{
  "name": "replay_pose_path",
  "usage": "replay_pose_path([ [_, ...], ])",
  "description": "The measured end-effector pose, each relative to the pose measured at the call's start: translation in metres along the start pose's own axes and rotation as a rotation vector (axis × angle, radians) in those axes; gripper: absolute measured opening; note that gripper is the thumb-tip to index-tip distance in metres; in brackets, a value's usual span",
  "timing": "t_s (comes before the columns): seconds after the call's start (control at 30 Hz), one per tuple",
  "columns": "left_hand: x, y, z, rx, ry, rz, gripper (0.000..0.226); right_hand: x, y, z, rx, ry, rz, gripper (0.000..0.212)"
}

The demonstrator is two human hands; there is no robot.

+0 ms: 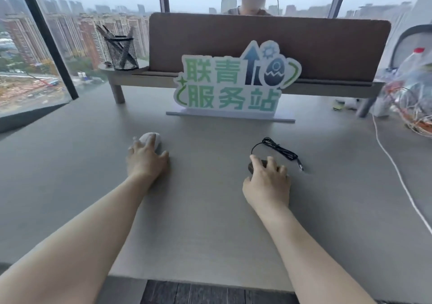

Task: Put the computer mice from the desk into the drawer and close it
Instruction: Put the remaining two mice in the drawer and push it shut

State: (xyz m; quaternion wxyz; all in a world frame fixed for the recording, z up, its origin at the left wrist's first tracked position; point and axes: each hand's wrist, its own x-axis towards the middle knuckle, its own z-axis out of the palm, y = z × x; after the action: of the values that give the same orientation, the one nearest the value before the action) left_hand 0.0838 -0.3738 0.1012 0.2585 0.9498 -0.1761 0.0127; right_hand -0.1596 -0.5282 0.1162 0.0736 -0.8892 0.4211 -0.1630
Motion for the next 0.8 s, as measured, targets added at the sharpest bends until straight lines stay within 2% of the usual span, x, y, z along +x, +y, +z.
replay_pose_path([
  [0.1,0.006,0.001,0.002,0.108,0.064,0.032,0.05,-0.001,0.003,0.003,0.082,0.055,-0.05,0.053],
  [0.2,0.0,0.001,-0.005,0.103,0.126,0.018,0.036,-0.006,-0.006,0.006,0.206,0.036,-0.139,0.052],
  [0.27,-0.008,-0.003,-0.013,0.073,0.117,-0.023,0.039,-0.014,-0.021,0.002,0.307,0.051,-0.205,0.049],
  [0.4,-0.036,-0.032,-0.038,0.003,0.113,-0.06,0.069,-0.036,-0.069,-0.02,0.485,0.129,-0.341,0.045],
  [0.5,-0.076,-0.061,-0.073,-0.11,0.17,-0.143,0.066,-0.064,-0.113,-0.048,0.645,0.16,-0.441,0.043],
  [0.67,-0.156,-0.136,-0.144,-0.226,0.465,-0.166,0.057,-0.126,-0.19,-0.076,0.885,0.054,-0.604,0.043],
  [0.8,-0.222,-0.221,-0.186,-0.251,0.577,-0.296,0.054,-0.184,-0.251,-0.077,1.054,-0.091,-0.693,0.042],
])
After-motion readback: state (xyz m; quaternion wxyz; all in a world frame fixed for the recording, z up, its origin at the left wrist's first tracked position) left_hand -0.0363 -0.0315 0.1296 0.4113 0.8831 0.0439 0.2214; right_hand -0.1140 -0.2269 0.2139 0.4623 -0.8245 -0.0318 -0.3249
